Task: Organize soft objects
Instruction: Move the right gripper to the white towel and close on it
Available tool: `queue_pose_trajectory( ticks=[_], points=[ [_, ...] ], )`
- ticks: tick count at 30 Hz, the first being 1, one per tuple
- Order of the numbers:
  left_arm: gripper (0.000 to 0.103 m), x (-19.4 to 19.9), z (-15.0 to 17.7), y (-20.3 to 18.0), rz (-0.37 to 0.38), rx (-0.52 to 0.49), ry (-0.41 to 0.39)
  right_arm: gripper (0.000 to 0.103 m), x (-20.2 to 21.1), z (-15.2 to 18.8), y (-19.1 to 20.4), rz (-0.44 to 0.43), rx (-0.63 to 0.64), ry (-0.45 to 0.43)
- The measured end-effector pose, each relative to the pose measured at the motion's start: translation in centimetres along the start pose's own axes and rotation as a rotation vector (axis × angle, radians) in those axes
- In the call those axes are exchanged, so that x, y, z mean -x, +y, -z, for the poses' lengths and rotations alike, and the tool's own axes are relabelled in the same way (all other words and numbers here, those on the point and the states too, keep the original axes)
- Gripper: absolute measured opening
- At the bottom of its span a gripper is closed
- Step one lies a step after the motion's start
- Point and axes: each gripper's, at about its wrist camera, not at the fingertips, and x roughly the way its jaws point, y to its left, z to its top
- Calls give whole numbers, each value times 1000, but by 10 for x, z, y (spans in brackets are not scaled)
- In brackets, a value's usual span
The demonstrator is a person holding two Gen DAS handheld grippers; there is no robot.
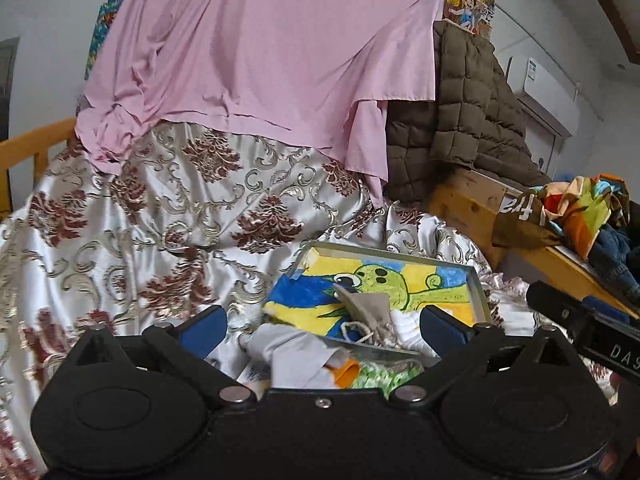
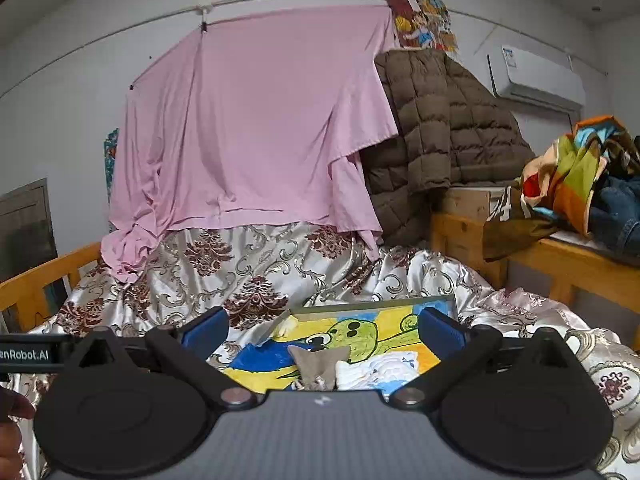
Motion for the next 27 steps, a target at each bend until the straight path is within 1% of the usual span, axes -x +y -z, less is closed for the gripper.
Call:
queue_pose_trajectory(
  ticks=[6, 12, 18, 23, 27],
  points=[
    [102, 34, 16, 9, -15, -42, -14, 103, 27, 15, 14, 7, 17, -2],
    [102, 55, 35, 22, -31, -59, -8, 103, 43, 38, 29, -7, 39, 33],
    [102, 58, 53, 35, -41, -77, 15, 103, 58, 61, 39, -52, 61, 75],
    [102, 52, 70, 44, -40, -111, 49, 103, 60, 80, 45, -52, 88, 157],
    [102, 44, 84, 53, -37, -151, 78, 103, 51, 91, 53, -61, 117, 223]
  ],
)
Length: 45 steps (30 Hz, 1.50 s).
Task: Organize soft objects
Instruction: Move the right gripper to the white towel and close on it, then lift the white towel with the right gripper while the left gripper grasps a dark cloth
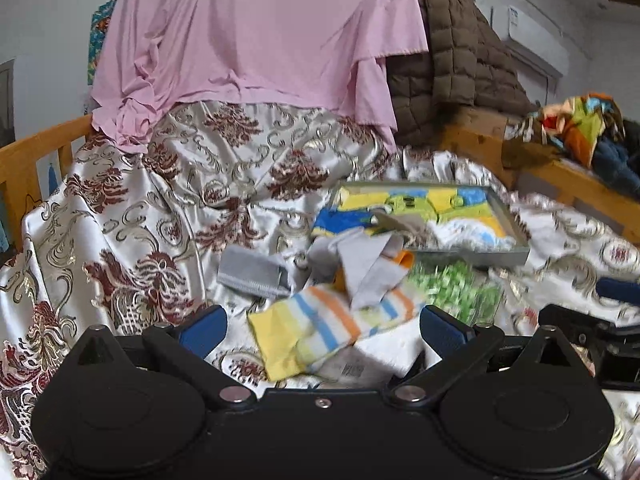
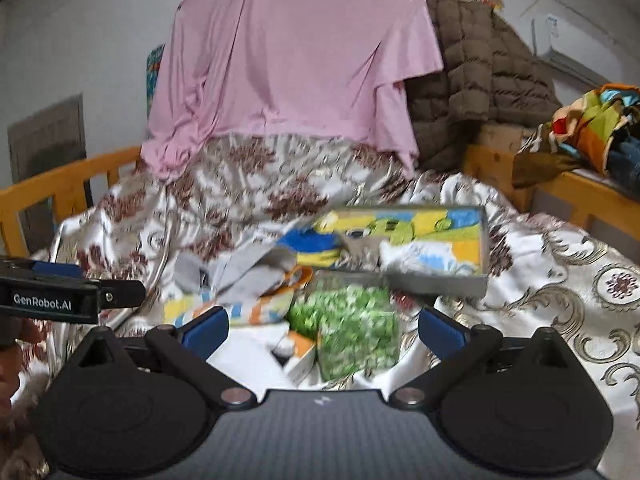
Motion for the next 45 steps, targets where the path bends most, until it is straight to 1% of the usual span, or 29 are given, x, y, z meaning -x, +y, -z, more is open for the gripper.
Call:
queue_pose_trajectory(
  ticks=[4, 11, 14, 18, 24, 30, 33, 35, 39, 42, 45],
  points=[
    [102, -12, 13, 8, 16, -52, 36, 103, -11, 7, 9, -11, 32, 49],
    [102, -31, 31, 21, 96, -103, 106, 103, -30, 18, 19, -56, 71, 143],
    [102, -35, 37, 23, 146, -113, 128, 103, -37, 21, 21, -74, 81, 177],
    [102, -41, 45, 18, 220, -165, 155, 103, -47, 23, 16, -114, 51, 223],
    [102, -49, 52, 6, 301, -273, 179, 103, -69, 22, 6, -186, 20, 296],
    [102, -59, 55, -6, 386, -316, 200, 102, -86, 24, 1, -248, -12, 342],
    [101, -65, 57, -14, 427, -349, 207, 98, -93, 25, -2, -262, -38, 358],
    [98, -70, 58, -18, 452, -357, 212, 92, -98, 26, -4, -270, -63, 368],
    [94, -82, 59, -24, 501, -333, 231, 89, -104, 28, -6, -272, -103, 379],
    [91, -89, 59, -26, 509, -310, 236, 84, -107, 29, -7, -279, -118, 385],
    [88, -94, 61, -24, 510, -287, 245, 76, -111, 30, -6, -283, -118, 395]
  ],
)
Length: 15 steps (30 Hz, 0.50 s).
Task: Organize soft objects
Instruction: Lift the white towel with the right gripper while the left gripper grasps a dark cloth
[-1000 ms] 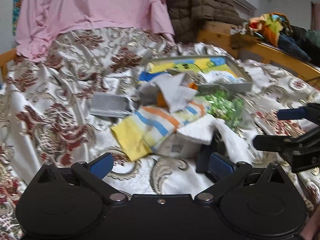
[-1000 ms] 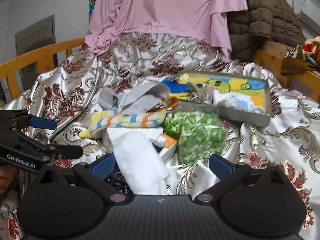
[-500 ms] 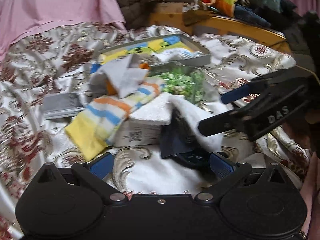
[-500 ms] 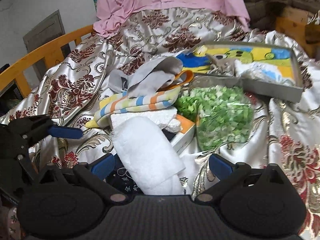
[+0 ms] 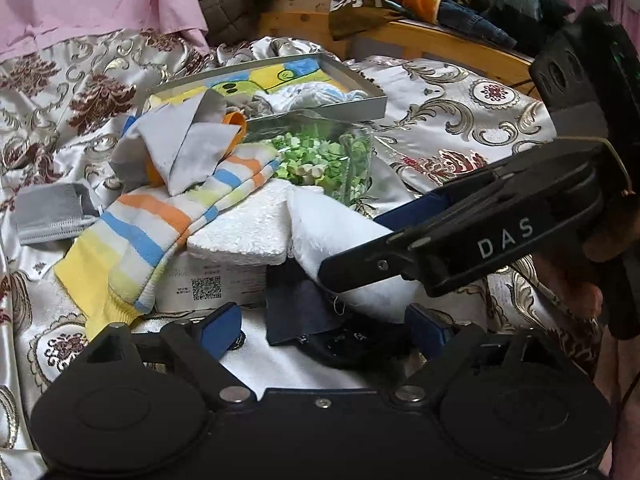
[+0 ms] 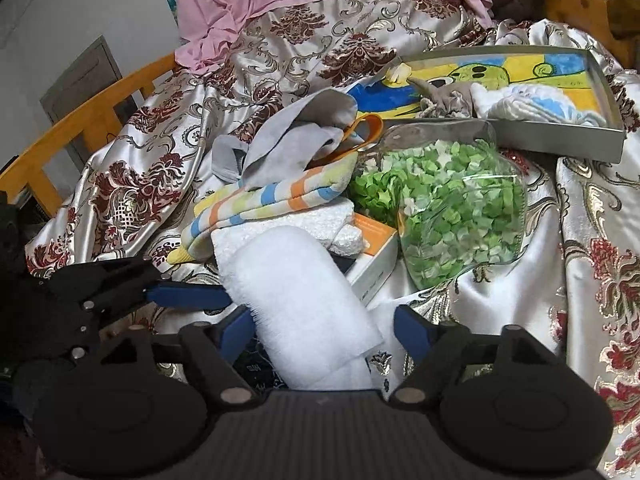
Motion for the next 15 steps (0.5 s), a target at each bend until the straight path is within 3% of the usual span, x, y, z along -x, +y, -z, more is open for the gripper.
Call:
queue_pose_trajectory(
  ticks=[7, 15],
  points=[
    [84, 0, 0, 11, -6, 32, -2, 45, -4, 2, 3, 13, 7, 23],
    [76, 1, -1, 15, -21, 58, -2, 26, 1, 1, 2, 41, 12, 20]
  ],
)
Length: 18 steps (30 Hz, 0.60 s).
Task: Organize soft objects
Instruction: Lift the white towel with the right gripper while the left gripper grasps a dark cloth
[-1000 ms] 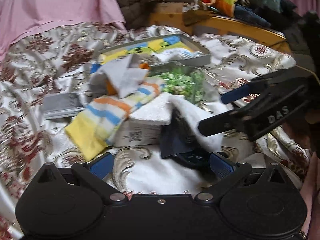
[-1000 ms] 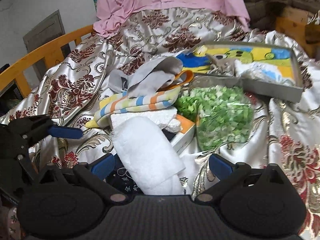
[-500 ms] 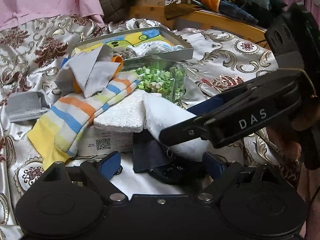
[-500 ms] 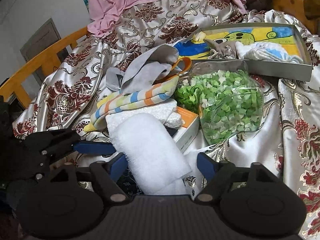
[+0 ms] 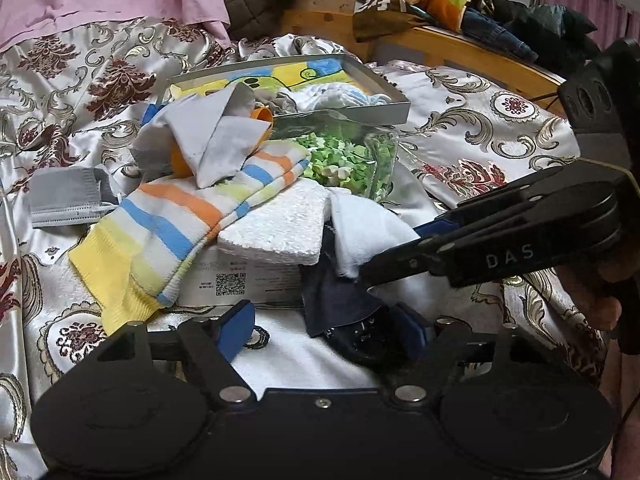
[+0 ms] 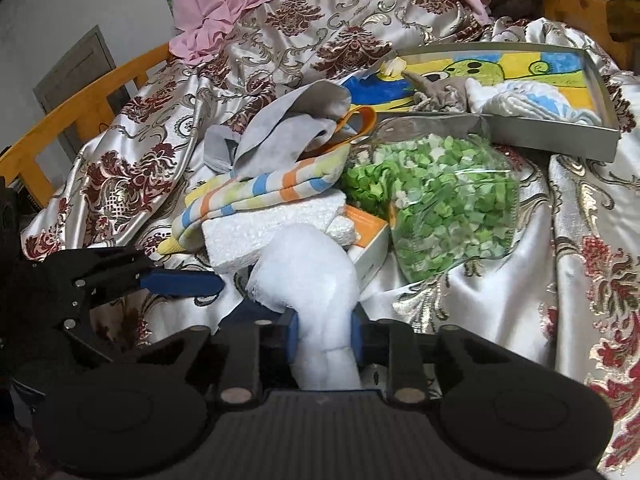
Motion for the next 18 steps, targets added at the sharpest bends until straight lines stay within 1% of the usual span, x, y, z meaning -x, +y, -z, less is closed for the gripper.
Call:
queue_pose_trajectory(
  ticks=[9, 12, 15, 17, 18],
  points=[
    [75, -12, -3, -7, 46, 27, -5, 26, 9, -3, -10, 25, -37, -20],
    [71, -21, -6, -12, 53, 42, 11, 26, 12, -4, -14, 32, -54, -25],
    [63, -27, -6, -16, 39, 35, 25, 26, 14, -5, -20, 56, -76, -36],
    [50, -29, -4, -16, 19, 23, 32, 26, 14, -6, -24, 67, -92, -40],
    [47, -29, -3, -15, 12, 23, 33, 26, 14, -6, -25, 69, -98, -42]
  ],
)
